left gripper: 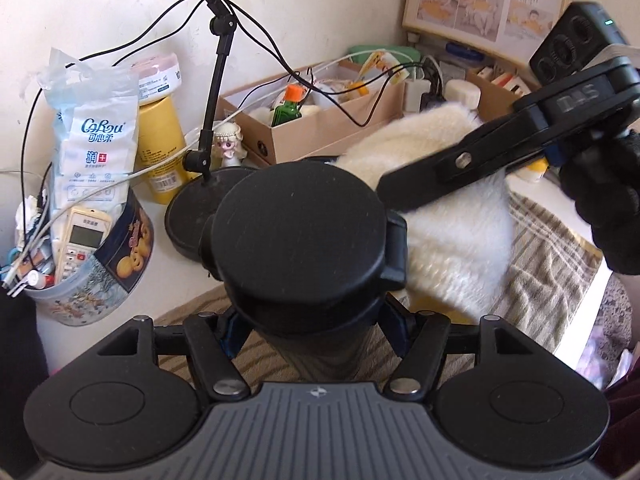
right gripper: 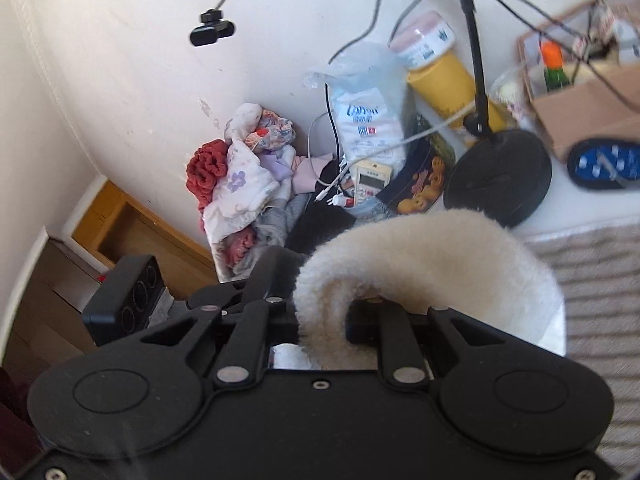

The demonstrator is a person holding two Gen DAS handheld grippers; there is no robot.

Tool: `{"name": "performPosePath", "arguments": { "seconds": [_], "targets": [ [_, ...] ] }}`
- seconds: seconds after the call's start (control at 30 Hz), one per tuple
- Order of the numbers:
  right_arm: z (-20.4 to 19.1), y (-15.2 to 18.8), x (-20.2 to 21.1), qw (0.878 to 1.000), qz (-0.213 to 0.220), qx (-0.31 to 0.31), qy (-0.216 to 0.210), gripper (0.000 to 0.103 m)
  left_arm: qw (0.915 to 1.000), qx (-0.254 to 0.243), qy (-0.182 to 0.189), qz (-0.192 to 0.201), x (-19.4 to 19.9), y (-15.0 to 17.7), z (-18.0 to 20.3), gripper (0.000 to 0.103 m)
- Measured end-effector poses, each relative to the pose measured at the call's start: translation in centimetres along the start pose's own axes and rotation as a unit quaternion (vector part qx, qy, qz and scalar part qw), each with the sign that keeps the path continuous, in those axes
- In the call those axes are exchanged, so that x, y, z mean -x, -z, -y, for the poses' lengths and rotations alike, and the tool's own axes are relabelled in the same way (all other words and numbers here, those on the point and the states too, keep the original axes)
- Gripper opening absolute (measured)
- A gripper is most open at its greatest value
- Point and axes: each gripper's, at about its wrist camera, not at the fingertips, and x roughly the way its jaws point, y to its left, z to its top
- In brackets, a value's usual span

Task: Clean container
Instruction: 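Rub the towel down the tumbler's side with the right gripper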

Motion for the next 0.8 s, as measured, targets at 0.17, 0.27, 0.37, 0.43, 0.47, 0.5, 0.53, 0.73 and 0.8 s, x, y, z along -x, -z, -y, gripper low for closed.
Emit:
{"name": "performPosePath", "arguments": {
  "seconds": [0.17, 0.27, 0.37, 0.43, 0.47, 0.5, 0.53, 0.73, 0.8],
  "targets": [
    [2.5, 1.6, -1.5, 0.998, -0.016, -0.061, 0.009, 0.015, 1.0, -0.003, 0.003, 0.008, 0.1, 0.6, -0.3, 0.066],
    [3.8, 2.3, -2.2, 0.996, -0.026, -0.082, 0.028, 0.015, 0.9999, -0.004, 0.004, 0.011, 0.1, 0.6, -0.4, 0.066],
    [4.7, 2.9, -2.7, 0.994, -0.034, -0.09, 0.045, 0.015, 0.9999, -0.003, 0.004, 0.013, 0.0, 0.7, -0.4, 0.066],
    [5.2, 3.2, -2.8, 0.993, -0.038, -0.095, 0.055, 0.015, 0.9999, -0.004, 0.004, 0.013, 0.0, 0.6, -0.4, 0.066],
    [5.3, 3.4, -2.9, 0.993, -0.041, -0.096, 0.061, 0.015, 0.9999, -0.004, 0.004, 0.013, 0.0, 0.6, -0.4, 0.066],
    [5.6, 3.6, -3.0, 0.992, -0.044, -0.095, 0.068, 0.015, 0.9999, -0.003, 0.004, 0.014, 0.0, 0.6, -0.4, 0.066],
    [5.8, 3.8, -3.1, 0.991, -0.045, -0.097, 0.074, 0.015, 0.9999, -0.001, 0.003, 0.014, 0.0, 0.5, -0.4, 0.066],
    [7.4, 5.2, -4.3, 0.984, -0.077, -0.098, 0.13, 0.015, 0.9999, -0.013, 0.002, 0.004, -0.5, 0.6, 0.2, 0.065],
    [7.7, 5.8, -4.9, 0.981, -0.089, -0.097, 0.145, 0.015, 1.0, -0.009, 0.003, 0.003, -0.6, 0.6, 0.3, 0.065]
  ]
}}
